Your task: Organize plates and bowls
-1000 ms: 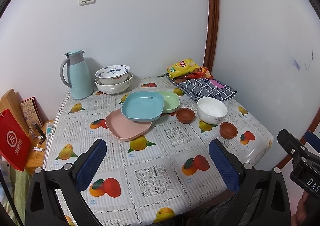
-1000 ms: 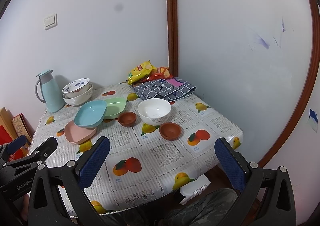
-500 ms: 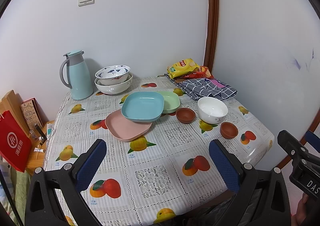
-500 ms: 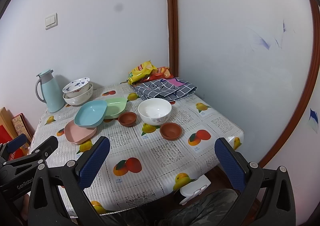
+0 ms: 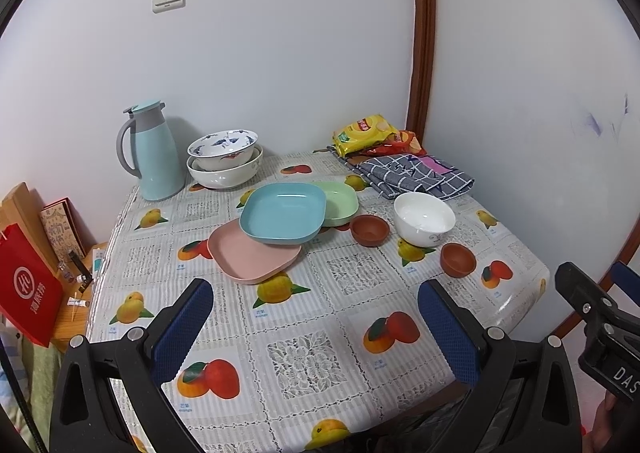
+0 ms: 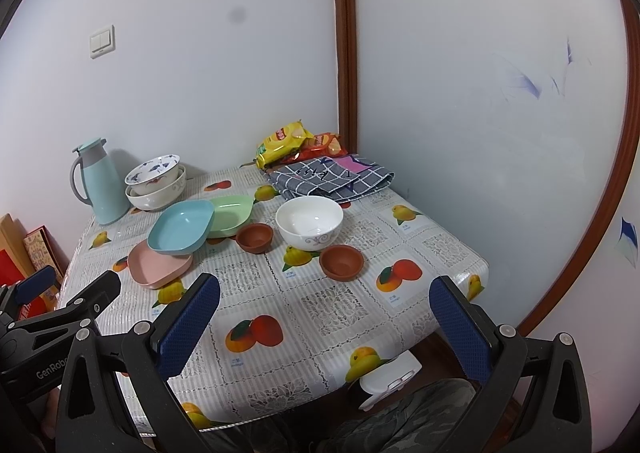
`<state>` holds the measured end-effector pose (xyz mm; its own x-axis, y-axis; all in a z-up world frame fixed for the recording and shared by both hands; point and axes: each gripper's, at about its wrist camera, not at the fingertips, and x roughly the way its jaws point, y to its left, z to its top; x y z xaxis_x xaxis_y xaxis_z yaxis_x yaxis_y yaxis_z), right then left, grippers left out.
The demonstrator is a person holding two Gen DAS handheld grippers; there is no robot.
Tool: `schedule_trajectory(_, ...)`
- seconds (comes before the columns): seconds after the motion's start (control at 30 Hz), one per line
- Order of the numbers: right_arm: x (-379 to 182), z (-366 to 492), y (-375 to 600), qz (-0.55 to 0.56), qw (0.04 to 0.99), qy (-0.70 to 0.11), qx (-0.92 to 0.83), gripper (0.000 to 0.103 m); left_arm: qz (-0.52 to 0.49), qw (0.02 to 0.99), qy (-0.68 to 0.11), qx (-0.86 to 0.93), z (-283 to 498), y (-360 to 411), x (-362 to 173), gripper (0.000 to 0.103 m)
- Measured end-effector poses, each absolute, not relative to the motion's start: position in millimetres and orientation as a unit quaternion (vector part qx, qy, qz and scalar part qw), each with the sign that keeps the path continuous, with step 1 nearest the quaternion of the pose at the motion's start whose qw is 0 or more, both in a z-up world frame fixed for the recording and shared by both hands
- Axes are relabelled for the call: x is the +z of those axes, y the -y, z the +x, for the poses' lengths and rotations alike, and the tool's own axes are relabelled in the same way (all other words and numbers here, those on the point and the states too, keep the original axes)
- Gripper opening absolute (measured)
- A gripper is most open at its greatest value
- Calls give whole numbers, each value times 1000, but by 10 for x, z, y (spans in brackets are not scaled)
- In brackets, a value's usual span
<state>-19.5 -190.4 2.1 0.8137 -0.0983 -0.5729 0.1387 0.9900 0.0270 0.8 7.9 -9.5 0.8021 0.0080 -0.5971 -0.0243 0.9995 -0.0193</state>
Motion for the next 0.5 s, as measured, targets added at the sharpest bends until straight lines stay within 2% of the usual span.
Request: schedule_trajectory(0.5,-81,-113,1897,29,950,-306,-61,103,-28,944,-327,24,125,-63,-136,103)
